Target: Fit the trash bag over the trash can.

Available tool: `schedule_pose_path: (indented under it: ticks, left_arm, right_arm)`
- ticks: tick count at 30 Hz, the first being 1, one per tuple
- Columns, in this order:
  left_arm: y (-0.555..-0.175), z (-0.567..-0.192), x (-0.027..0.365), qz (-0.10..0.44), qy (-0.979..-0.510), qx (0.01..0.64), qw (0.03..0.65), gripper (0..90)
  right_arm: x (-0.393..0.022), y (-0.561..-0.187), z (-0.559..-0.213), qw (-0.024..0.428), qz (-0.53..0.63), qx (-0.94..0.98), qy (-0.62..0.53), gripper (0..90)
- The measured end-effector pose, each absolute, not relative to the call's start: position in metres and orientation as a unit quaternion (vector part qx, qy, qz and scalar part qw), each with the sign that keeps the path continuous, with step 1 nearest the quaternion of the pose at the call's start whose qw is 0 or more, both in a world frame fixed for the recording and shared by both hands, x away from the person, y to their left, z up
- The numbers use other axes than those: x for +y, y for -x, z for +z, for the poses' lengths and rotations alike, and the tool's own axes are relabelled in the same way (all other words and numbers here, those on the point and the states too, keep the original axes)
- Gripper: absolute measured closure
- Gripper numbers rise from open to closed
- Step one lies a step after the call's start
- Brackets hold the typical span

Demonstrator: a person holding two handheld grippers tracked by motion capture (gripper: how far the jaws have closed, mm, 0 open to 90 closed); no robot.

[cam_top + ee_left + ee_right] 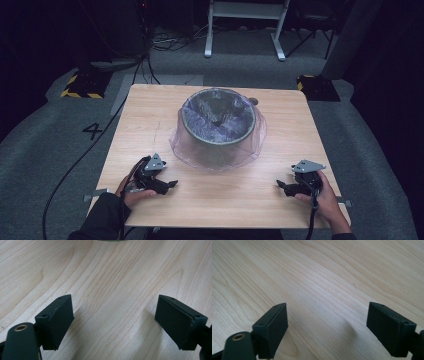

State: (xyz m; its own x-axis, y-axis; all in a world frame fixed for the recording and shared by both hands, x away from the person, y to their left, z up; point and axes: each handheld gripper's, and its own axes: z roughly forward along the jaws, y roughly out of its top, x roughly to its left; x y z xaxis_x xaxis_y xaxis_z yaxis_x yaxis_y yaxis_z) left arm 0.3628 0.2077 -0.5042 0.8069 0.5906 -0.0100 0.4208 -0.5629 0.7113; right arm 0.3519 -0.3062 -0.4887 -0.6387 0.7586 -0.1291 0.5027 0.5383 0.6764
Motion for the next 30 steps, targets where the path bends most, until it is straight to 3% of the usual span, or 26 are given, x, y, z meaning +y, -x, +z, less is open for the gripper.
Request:
schedule_pose_path:
  ticks: [30]
  left_arm:
    - [-0.363,-0.504,0.208,0.115,-0.876,0.288,0.368,14.8]
  right_arm:
    - [-0.347,-0.338,-0.504,0.204,0.351,0.802,-0.438,14.5]
